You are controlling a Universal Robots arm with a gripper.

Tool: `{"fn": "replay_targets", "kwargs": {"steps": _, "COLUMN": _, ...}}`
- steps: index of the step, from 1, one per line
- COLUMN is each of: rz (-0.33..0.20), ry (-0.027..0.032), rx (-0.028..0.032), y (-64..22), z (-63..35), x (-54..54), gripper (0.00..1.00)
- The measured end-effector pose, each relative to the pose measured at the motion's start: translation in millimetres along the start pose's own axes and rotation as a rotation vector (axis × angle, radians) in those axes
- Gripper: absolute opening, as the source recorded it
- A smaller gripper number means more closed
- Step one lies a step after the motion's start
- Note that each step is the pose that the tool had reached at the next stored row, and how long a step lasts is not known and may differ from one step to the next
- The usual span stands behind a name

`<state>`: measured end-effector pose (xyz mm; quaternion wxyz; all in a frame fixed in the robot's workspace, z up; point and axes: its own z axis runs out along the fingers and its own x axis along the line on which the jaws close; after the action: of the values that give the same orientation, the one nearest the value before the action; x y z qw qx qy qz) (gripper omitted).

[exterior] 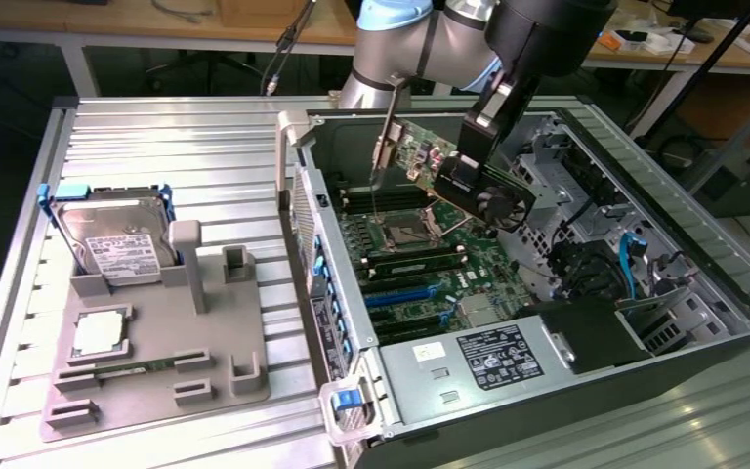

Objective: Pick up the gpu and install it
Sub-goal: 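Insert the gpu into the slot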

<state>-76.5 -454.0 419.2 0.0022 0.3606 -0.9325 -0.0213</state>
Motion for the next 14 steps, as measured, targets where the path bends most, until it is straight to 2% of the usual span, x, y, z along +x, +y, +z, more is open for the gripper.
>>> {"fn": "replay_targets", "kwargs": {"steps": 14, "rz": -0.007, "ry": 0.0003, "rx": -0.0001, "y": 0.0, "z": 0.0, "x": 0.0, "gripper": 0.27}}
